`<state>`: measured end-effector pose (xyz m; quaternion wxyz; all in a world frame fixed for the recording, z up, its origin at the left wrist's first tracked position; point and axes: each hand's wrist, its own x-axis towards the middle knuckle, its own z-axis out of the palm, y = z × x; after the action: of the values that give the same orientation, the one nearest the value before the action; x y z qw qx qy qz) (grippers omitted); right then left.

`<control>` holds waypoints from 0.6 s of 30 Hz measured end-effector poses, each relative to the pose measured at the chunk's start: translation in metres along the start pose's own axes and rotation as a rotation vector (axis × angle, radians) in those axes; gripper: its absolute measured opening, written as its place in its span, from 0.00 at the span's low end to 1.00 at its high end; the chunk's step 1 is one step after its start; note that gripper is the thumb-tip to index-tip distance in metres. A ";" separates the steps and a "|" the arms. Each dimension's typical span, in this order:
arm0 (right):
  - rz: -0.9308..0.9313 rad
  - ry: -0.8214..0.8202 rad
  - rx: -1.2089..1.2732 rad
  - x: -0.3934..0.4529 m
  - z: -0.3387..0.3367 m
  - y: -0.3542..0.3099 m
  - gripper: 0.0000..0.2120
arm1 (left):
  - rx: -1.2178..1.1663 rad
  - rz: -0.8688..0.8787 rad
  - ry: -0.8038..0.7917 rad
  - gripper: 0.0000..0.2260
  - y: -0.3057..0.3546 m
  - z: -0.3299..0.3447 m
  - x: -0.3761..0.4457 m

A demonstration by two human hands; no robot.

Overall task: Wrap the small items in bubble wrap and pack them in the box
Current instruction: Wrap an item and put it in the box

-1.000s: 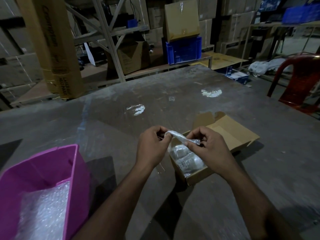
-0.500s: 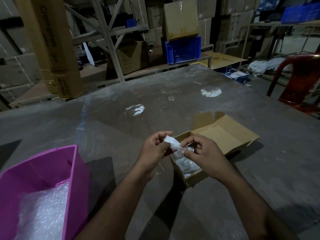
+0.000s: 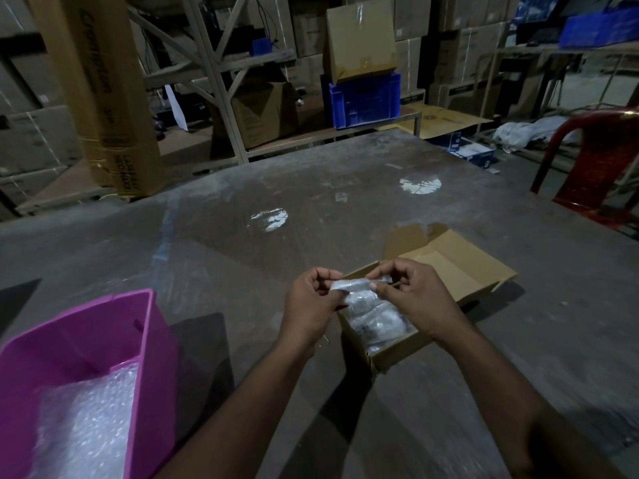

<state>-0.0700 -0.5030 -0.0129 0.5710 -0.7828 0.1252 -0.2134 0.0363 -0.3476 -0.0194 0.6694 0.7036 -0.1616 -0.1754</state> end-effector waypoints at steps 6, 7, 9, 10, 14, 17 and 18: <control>0.076 -0.091 0.109 -0.008 0.013 0.007 0.12 | -0.050 -0.028 0.098 0.11 -0.004 0.014 0.002; 0.087 -0.080 0.100 -0.008 0.014 0.008 0.12 | -0.039 -0.027 0.091 0.12 -0.005 0.017 0.000; 0.096 -0.030 0.091 -0.008 0.014 0.010 0.09 | -0.023 -0.024 0.069 0.12 -0.007 0.021 -0.002; 0.098 -0.004 0.101 -0.008 0.013 0.010 0.08 | 0.003 -0.013 0.062 0.12 -0.008 0.022 -0.003; 0.103 0.055 0.150 -0.005 0.007 0.011 0.08 | 0.144 0.101 -0.022 0.13 -0.008 0.019 -0.005; 0.099 0.069 0.162 -0.002 0.004 0.012 0.09 | 0.266 0.220 -0.148 0.10 -0.006 0.015 -0.005; 0.096 0.073 0.164 0.000 0.003 0.013 0.10 | 0.288 0.242 -0.181 0.08 -0.004 0.014 -0.006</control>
<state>-0.0681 -0.5045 -0.0260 0.6377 -0.7182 0.1653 -0.2240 0.0243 -0.3569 -0.0241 0.5609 0.7487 -0.3280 -0.1311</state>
